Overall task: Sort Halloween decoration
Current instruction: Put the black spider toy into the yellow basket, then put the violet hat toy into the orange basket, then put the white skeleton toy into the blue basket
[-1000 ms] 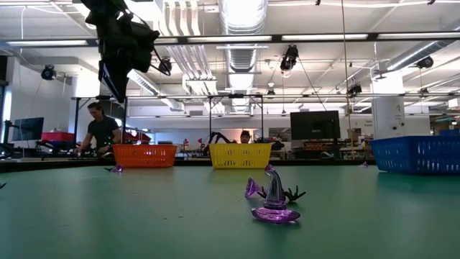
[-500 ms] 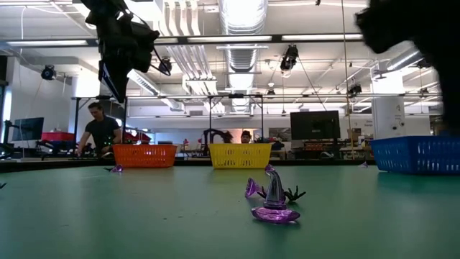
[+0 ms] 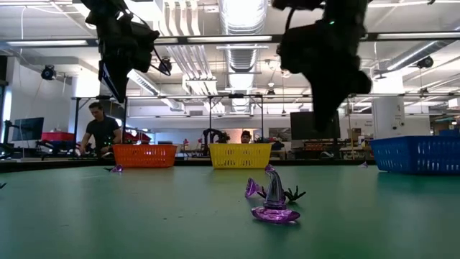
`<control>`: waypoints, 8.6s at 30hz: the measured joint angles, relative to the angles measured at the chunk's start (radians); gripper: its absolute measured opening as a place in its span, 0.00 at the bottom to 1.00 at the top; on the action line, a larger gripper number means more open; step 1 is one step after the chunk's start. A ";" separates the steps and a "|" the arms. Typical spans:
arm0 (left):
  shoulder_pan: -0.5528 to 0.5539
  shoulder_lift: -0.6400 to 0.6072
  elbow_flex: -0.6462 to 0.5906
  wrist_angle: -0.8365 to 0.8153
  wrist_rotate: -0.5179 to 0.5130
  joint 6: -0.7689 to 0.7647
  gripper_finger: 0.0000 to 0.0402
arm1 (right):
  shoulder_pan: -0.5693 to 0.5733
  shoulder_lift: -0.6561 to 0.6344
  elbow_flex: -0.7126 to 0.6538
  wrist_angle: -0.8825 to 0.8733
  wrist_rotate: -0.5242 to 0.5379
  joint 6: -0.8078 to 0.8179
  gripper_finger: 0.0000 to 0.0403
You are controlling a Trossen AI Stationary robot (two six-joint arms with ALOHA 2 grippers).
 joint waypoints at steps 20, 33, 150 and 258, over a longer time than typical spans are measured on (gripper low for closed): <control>0.000 0.000 0.000 0.074 0.000 0.011 0.23 | -0.461 0.062 0.151 0.245 -0.002 -0.228 0.02; 0.000 0.000 0.000 0.175 -0.010 0.064 0.23 | -0.564 0.217 0.216 0.242 0.003 -0.247 0.02; -0.376 0.209 -0.466 0.613 -0.195 -0.338 0.31 | -0.570 0.060 0.292 0.048 0.003 -0.600 0.35; 0.086 0.112 0.052 0.335 -0.191 0.139 0.27 | -0.406 0.066 0.292 -0.087 -0.057 -0.276 0.35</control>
